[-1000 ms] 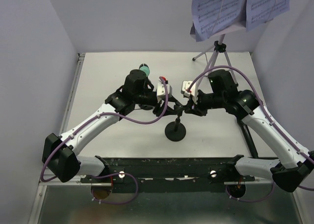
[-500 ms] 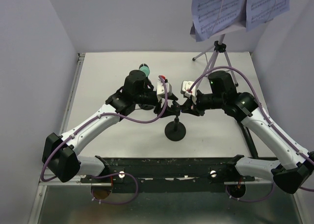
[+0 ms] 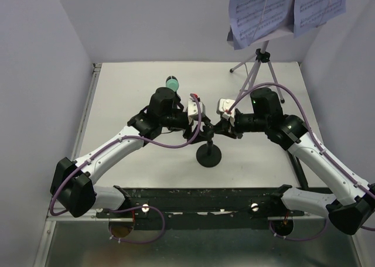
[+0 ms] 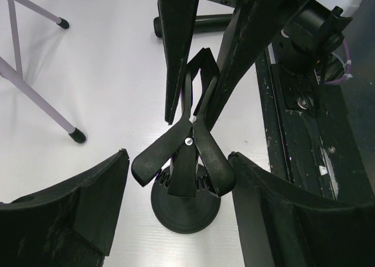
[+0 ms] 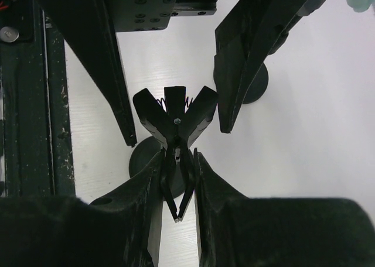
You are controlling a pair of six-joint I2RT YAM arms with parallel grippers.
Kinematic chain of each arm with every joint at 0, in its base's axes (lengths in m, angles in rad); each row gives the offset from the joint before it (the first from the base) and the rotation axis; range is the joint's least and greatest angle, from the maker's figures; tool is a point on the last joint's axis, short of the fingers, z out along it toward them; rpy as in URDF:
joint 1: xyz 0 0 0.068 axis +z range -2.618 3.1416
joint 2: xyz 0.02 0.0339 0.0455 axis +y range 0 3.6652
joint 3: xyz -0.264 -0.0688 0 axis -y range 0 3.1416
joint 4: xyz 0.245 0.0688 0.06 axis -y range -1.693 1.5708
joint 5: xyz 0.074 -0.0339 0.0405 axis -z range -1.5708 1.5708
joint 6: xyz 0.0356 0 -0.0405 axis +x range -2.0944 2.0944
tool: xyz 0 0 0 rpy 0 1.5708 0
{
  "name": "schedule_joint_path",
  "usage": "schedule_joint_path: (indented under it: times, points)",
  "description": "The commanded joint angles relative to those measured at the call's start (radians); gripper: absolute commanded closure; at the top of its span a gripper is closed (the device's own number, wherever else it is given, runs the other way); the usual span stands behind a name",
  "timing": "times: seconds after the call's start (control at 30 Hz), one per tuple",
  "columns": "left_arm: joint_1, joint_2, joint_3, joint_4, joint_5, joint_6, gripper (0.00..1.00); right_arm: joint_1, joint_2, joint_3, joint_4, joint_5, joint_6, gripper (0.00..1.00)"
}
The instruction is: Pack up the instrument practice props
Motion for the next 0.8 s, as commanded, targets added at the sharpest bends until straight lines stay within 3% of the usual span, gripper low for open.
schedule_joint_path:
  times: [0.0, 0.1, 0.2, 0.4, 0.6, 0.77]
  points:
    - [-0.003, -0.024, -0.004, 0.018, -0.017, 0.018, 0.18, 0.014, 0.062, -0.153, -0.207, 0.061, -0.028, 1.00]
    - [0.000, -0.027, 0.018, 0.016, -0.017, -0.022, 0.11, 0.012, 0.051, -0.187, -0.201, 0.072, -0.040, 1.00]
    - [0.024, -0.037, 0.013, 0.125, 0.010, -0.195, 0.08, 0.012, 0.044, -0.192, -0.195, 0.078, -0.039, 1.00]
    - [0.098, -0.014, -0.010, 0.295, 0.043, -0.430, 0.07, 0.014, 0.036, -0.199, -0.187, 0.082, -0.039, 1.00]
    - [0.124, 0.002, -0.039, 0.343, -0.043, -0.515, 0.07, 0.012, 0.025, -0.198, -0.183, 0.084, -0.036, 1.00]
    - [0.124, 0.014, -0.048, 0.319, -0.048, -0.466, 0.08, 0.012, 0.024, -0.190, -0.181, 0.095, -0.033, 1.00]
